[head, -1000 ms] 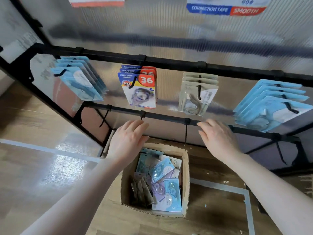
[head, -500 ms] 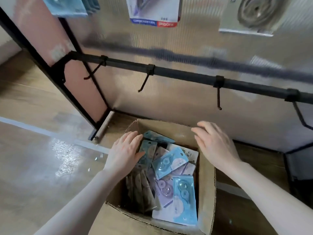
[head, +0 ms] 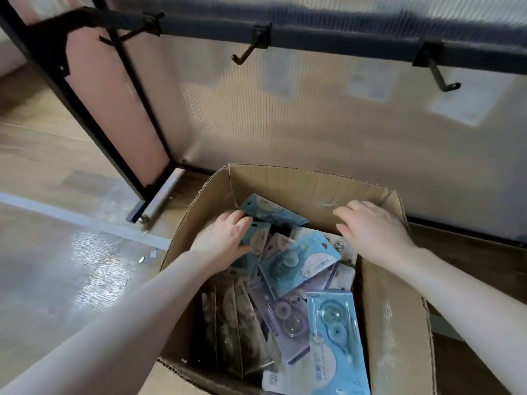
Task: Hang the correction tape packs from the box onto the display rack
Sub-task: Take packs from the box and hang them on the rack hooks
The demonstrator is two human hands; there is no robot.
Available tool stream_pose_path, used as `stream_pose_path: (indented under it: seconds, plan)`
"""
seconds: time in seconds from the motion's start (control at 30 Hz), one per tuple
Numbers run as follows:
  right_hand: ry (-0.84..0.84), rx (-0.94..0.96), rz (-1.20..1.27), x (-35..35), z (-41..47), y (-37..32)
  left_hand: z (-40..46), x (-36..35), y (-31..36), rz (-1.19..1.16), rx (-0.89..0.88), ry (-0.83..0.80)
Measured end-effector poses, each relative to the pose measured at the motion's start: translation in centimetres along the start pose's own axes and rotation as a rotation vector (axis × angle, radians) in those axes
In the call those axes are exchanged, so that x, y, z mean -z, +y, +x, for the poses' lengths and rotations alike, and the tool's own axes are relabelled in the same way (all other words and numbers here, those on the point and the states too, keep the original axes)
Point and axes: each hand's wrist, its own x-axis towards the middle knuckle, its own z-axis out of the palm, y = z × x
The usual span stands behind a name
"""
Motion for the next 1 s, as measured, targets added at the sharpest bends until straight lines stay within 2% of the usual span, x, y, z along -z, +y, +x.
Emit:
stream_pose_path:
  seconds: [0.17, 0.63, 1.0]
  plan:
    - [-0.120, -0.046, -0.059, -0.6, -0.3, -0.8, 1.2, -1.7, -0.1, -0.112, 0.033, -0.073]
    - [-0.336, -0.081, -0.072, -4.2, 0.4, -1.8, 4.3, -5.0, -0.4, -0.125, 0.093, -0.192]
    - [-0.392, -0.189, 0.156, -6.3, 0.9, -1.5, 7.2, -6.3, -0.1, -0.248, 0.083, -0.395]
